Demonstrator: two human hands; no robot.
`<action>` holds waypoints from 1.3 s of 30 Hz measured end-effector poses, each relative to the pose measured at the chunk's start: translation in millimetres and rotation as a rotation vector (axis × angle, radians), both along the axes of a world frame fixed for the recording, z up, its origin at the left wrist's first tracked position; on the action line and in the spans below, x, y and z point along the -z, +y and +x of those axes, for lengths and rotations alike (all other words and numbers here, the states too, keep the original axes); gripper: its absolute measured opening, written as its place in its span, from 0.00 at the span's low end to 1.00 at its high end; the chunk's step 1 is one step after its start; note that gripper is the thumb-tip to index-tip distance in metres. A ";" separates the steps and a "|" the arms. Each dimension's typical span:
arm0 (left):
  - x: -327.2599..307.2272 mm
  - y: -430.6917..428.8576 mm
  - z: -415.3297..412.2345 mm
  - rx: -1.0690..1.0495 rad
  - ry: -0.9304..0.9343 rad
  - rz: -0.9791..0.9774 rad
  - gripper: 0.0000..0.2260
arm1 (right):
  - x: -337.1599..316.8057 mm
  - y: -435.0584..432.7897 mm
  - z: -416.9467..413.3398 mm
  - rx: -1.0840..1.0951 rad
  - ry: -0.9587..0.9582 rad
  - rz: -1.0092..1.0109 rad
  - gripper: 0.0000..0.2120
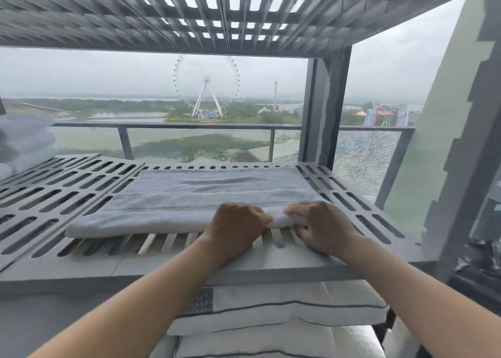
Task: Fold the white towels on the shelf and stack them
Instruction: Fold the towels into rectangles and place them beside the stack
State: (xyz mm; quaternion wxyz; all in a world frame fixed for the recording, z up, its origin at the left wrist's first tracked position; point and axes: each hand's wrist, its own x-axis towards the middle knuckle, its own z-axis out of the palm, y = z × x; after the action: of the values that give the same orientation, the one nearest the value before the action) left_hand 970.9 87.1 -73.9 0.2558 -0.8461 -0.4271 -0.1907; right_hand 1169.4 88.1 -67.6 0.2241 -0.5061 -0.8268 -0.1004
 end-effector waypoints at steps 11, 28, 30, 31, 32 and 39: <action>-9.4 22.0 -22.8 0.101 -0.399 -0.501 0.16 | 0.8 16.3 40.6 -0.159 0.062 -0.298 0.24; -15.2 86.7 -107.5 -0.253 -0.228 -0.826 0.22 | -1.5 129.8 -44.3 -0.344 -0.074 -0.568 0.25; -14.6 93.2 -121.3 -0.300 -0.215 -0.772 0.22 | -3.5 137.8 -44.9 -0.331 -0.074 -0.573 0.25; -15.5 96.8 -127.5 -0.319 -0.222 -0.726 0.22 | -5.6 141.2 -47.1 -0.320 -0.059 -0.554 0.24; -16.5 100.7 -133.8 -0.334 -0.229 -0.672 0.21 | -9.1 144.9 -50.1 -0.308 -0.029 -0.520 0.23; -6.2 124.1 -174.6 -0.341 -0.111 -0.506 0.14 | -2.9 169.1 -68.1 -0.259 0.016 -0.296 0.12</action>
State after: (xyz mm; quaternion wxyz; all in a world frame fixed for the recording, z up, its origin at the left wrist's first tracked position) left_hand 796.3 211.3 -67.7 0.0417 -0.7874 -0.6100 -0.0785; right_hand 1101.3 257.3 -64.7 0.1646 -0.4239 -0.8889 0.0560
